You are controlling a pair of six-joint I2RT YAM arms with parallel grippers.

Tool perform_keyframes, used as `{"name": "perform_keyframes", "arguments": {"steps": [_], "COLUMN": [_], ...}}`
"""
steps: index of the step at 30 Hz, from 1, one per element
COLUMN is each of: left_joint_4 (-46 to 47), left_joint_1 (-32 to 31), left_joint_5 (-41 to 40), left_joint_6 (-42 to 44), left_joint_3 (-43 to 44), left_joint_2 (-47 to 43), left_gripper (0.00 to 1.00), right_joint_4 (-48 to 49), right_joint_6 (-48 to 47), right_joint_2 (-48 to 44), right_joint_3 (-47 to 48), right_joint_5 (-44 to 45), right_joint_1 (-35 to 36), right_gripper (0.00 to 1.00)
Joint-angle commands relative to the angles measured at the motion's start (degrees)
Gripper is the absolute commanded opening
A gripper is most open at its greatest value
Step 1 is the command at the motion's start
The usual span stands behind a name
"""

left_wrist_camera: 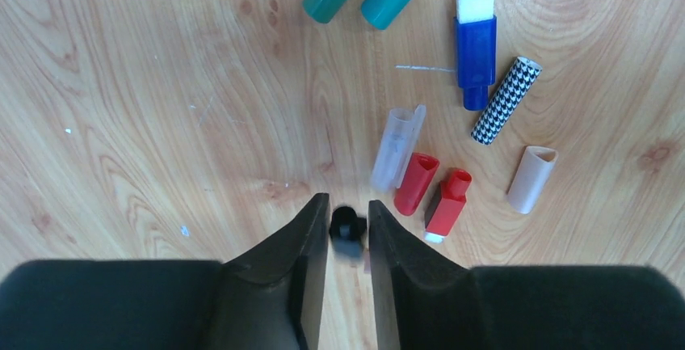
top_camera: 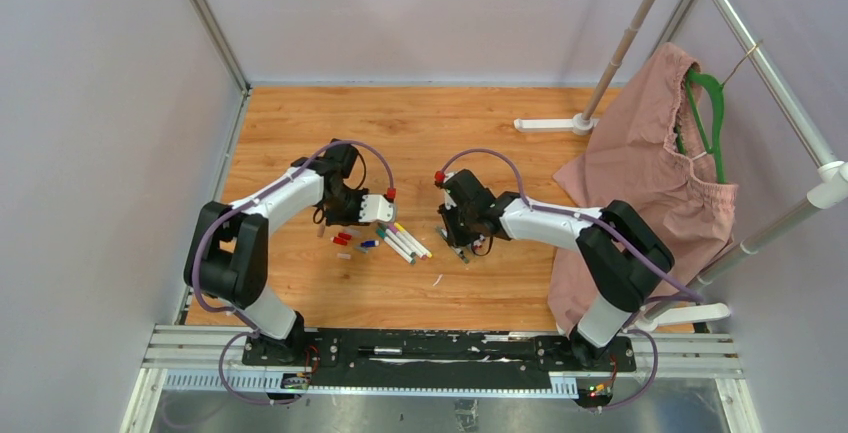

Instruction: Open the pen caps

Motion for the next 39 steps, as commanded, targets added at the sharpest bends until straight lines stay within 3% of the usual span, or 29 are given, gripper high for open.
{"name": "perform_keyframes", "arguments": {"steps": [1,4,10,13,20,24,27,31,39], "left_joint_4": [0.30,0.25,-0.38,-2.48,-8.64,-10.10,-11.28,-11.62,-11.59], "left_joint_1": [0.44,0.44,0.44,0.44,1.59,4.39,7.44,10.66,11.34], "left_joint_5": [-0.08,0.41,1.04,1.52,2.45,3.93,6.50,7.40,2.01], "left_joint_6": [-0.90,-1.43,-1.97,-2.56,-4.84,-8.43,-11.01,-13.01,-17.50], "left_joint_3": [0.16,0.16,0.44,2.13,7.69,12.53,16.02,17.23,15.74], "left_joint_2": [0.09,0.10,-1.49,-1.91,-1.75,-3.17,-4.04,-6.04,-11.25], "left_gripper": [0.32,0.41,0.48,0.48,0.49,0.49,0.52,0.58,0.77], "right_joint_4": [-1.73,-2.11,-3.34,-4.43,-6.12,-6.61,-5.95,-5.84,-6.37], "right_joint_6": [-2.24,-2.86,-4.27,-5.42,-6.30,-5.94,-4.76,-4.78,-8.19], "right_joint_2": [-2.12,-2.43,-3.82,-4.96,-6.31,-7.76,-7.84,-3.61,8.42], "right_joint_3": [-2.15,-2.17,-1.65,-0.80,0.82,1.20,1.95,6.51,17.21], "right_joint_5": [2.42,2.06,3.03,4.00,4.14,3.94,2.85,4.04,4.13], "right_joint_1": [0.60,0.60,0.60,0.60,0.62,1.44,3.90,7.98,8.25], "right_gripper": [0.16,0.18,0.24,0.30,0.31,0.31,0.37,0.41,0.41]}}
